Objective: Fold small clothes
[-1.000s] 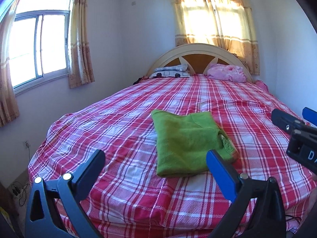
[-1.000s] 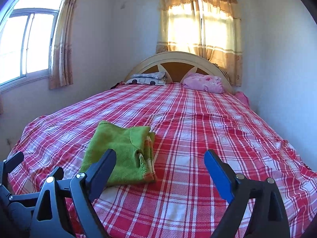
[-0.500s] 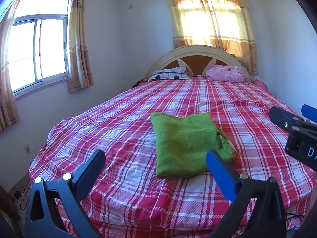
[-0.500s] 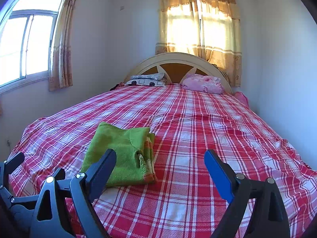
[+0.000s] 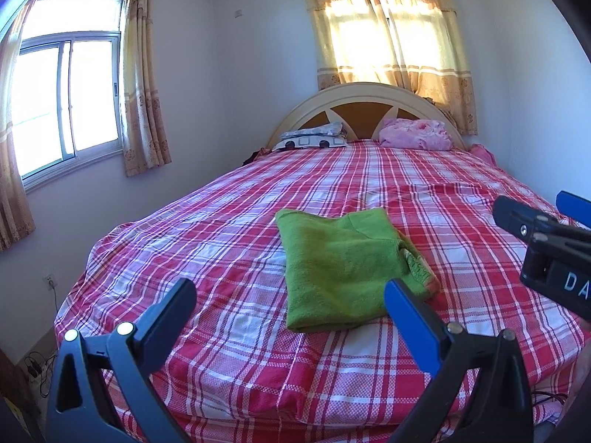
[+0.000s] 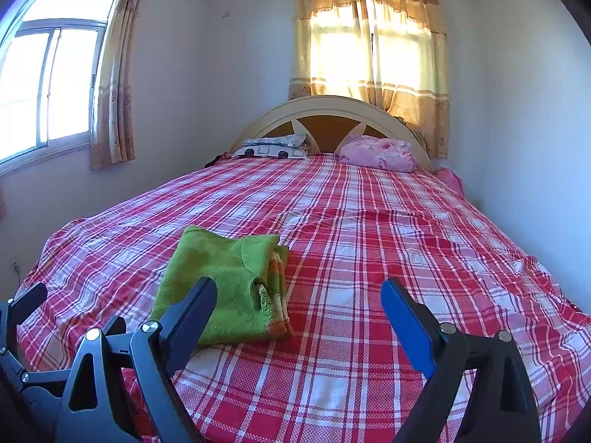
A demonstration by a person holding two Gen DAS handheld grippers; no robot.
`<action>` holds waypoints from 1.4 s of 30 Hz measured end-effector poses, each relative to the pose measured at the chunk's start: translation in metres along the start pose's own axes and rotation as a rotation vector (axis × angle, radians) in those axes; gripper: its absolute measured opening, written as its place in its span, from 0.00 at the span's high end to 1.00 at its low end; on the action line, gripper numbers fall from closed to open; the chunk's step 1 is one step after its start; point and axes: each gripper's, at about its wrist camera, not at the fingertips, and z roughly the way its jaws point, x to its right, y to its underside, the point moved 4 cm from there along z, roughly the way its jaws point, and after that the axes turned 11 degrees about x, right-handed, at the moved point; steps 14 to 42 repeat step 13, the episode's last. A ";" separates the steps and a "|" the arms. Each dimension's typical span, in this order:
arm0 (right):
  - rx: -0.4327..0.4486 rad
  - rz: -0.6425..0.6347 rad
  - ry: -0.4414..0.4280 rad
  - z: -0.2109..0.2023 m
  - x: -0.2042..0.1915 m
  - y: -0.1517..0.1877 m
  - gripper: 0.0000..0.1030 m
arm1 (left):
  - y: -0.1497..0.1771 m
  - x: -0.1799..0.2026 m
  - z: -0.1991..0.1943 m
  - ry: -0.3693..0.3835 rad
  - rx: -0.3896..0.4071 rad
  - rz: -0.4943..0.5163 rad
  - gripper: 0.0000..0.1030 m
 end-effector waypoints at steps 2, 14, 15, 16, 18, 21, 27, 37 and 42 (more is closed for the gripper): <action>-0.001 -0.001 0.001 0.000 0.000 0.000 0.12 | 0.000 0.000 -0.001 0.003 0.000 -0.003 0.00; -0.005 -0.001 0.001 0.002 -0.001 0.002 0.12 | 0.000 0.000 -0.001 0.005 -0.002 -0.004 0.00; -0.005 -0.001 0.001 0.002 -0.001 0.002 0.12 | 0.000 0.000 -0.001 0.005 -0.002 -0.004 0.00; -0.005 -0.001 0.001 0.002 -0.001 0.002 0.12 | 0.000 0.000 -0.001 0.005 -0.002 -0.004 0.00; -0.005 -0.001 0.001 0.002 -0.001 0.002 0.12 | 0.000 0.000 -0.001 0.005 -0.002 -0.004 0.00; -0.005 -0.001 0.001 0.002 -0.001 0.002 0.12 | 0.000 0.000 -0.001 0.005 -0.002 -0.004 0.00; -0.005 -0.001 0.001 0.002 -0.001 0.002 0.12 | 0.000 0.000 -0.001 0.005 -0.002 -0.004 0.00; -0.005 -0.001 0.001 0.002 -0.001 0.002 0.12 | 0.000 0.000 -0.001 0.005 -0.002 -0.004 0.00; -0.005 -0.001 0.001 0.002 -0.001 0.002 0.12 | 0.000 0.000 -0.001 0.005 -0.002 -0.004 0.00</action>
